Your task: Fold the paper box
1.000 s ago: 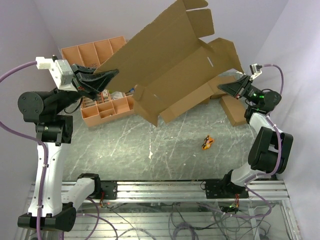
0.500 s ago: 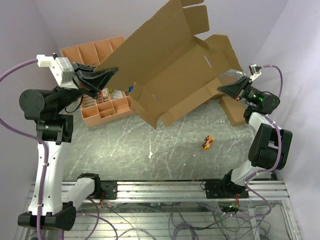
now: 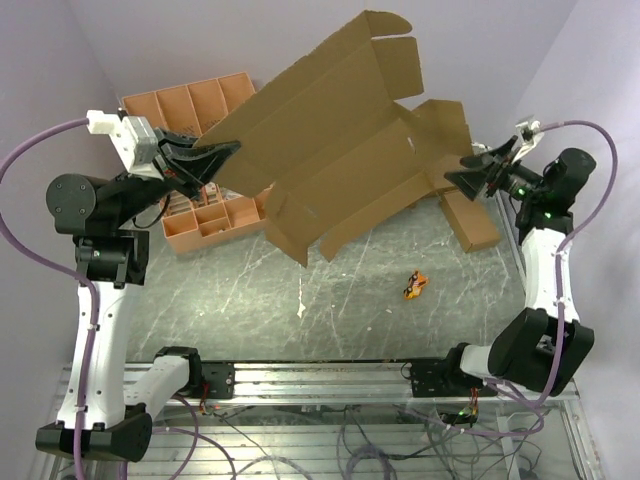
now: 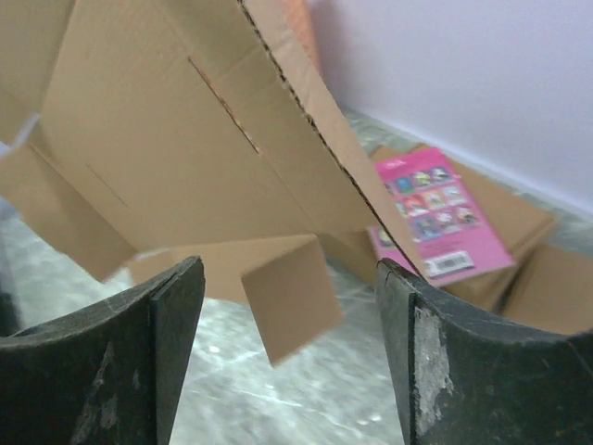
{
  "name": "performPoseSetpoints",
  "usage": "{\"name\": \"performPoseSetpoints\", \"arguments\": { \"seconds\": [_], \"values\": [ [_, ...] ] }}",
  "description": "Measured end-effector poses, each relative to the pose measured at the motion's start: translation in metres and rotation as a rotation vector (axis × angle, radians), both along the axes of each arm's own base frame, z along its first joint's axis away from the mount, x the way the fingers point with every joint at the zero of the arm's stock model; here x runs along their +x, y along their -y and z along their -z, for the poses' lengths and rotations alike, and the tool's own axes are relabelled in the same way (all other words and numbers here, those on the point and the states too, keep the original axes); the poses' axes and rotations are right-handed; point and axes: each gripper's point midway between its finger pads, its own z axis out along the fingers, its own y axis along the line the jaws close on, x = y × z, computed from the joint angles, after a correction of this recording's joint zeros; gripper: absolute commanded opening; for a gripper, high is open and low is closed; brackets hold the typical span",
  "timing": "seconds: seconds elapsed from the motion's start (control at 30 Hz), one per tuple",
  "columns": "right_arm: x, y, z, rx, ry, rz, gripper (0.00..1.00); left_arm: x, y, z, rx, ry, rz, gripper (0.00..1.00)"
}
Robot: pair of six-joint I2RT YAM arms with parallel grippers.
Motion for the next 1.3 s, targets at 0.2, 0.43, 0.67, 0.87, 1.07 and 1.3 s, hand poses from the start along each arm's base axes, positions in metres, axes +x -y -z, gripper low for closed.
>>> {"name": "performPoseSetpoints", "arguments": {
  "seconds": [0.2,0.43,0.67,0.87,1.07,1.3],
  "values": [
    [-0.007,0.029,0.016,-0.246,0.073,0.063,0.88,0.006,-0.002,0.016,0.049,-0.016,-0.03,0.07],
    [-0.039,0.016,-0.001,-0.418,0.27,-0.023,1.0,0.008,-0.002,0.036,0.105,-0.039,-0.037,0.07],
    [-0.069,-0.045,0.007,-0.413,0.391,-0.253,1.0,0.014,-0.005,0.057,0.084,-0.121,-0.065,0.07],
    [-0.054,-0.04,0.031,-0.439,0.314,-0.223,1.0,0.013,-0.003,0.072,0.088,-0.169,-0.044,0.07],
    [-0.037,-0.033,0.013,-0.451,0.32,-0.191,1.0,0.006,-0.001,0.075,0.112,-0.16,-0.018,0.07],
    [-0.028,-0.028,0.015,-0.485,0.357,-0.164,1.0,-0.001,0.002,0.076,0.132,-0.146,0.011,0.07]
  ]
}}
